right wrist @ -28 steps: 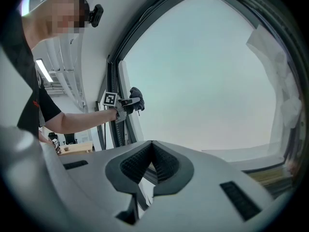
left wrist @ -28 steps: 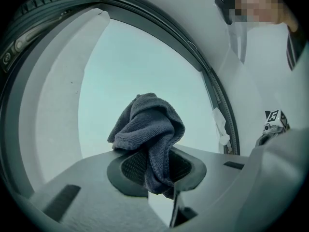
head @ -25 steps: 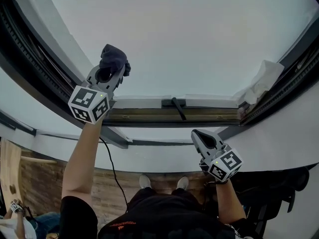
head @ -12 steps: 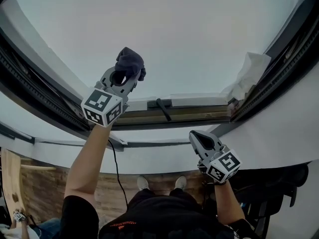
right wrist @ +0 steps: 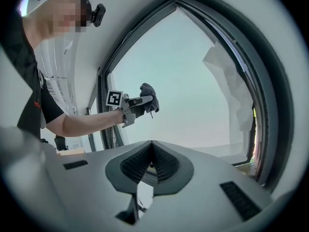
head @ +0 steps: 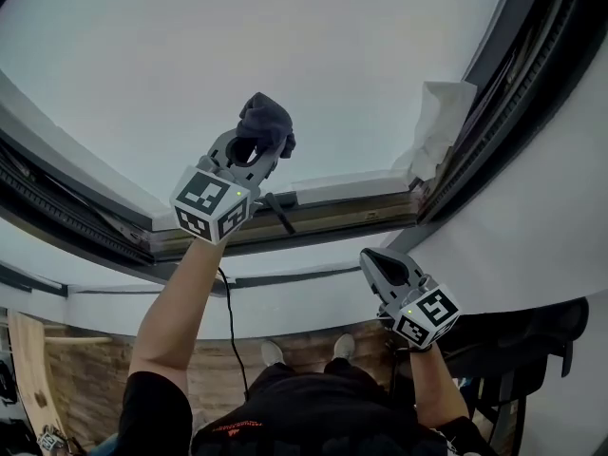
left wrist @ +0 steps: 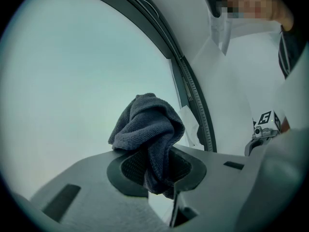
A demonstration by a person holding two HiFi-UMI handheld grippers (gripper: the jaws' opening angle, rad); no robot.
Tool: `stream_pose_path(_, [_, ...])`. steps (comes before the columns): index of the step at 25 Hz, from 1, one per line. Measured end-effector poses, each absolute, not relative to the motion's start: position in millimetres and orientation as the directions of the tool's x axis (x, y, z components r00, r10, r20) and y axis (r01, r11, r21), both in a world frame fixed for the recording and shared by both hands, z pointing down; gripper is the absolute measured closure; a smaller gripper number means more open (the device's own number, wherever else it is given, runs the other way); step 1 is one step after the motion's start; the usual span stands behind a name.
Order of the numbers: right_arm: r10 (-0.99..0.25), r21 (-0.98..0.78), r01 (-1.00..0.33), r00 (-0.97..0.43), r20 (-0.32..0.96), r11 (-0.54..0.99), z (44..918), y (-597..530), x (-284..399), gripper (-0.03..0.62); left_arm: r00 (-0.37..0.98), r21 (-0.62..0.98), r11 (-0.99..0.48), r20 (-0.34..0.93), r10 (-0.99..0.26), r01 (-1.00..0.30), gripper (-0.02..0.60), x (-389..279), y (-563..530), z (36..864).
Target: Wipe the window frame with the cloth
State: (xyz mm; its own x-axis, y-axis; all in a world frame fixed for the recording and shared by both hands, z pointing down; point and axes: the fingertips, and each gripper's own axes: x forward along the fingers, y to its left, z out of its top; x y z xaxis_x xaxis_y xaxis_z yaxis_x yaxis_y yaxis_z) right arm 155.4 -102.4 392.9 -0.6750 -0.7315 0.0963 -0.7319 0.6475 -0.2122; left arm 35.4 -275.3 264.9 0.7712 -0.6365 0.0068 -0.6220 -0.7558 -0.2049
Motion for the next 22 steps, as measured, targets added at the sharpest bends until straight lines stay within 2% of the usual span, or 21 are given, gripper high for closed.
stream_pose_path(9, [-0.78, -0.219, -0.774, -0.621, 0.078, 0.594, 392.2, -90.2, 209.3, 0.591, 0.844, -0.2, -0.831, 0.03, -0.535, -0.519, 0.491, 138.9, -270.8, 275.8])
stream_pose_path(22, [-0.814, -0.234, -0.805, -0.575, 0.084, 0.545, 400.4, -71.6, 256.2, 0.591, 0.892, -0.192, -0.885, 0.082, -0.445, -0.424, 0.491, 234.8, -265.7, 298.1])
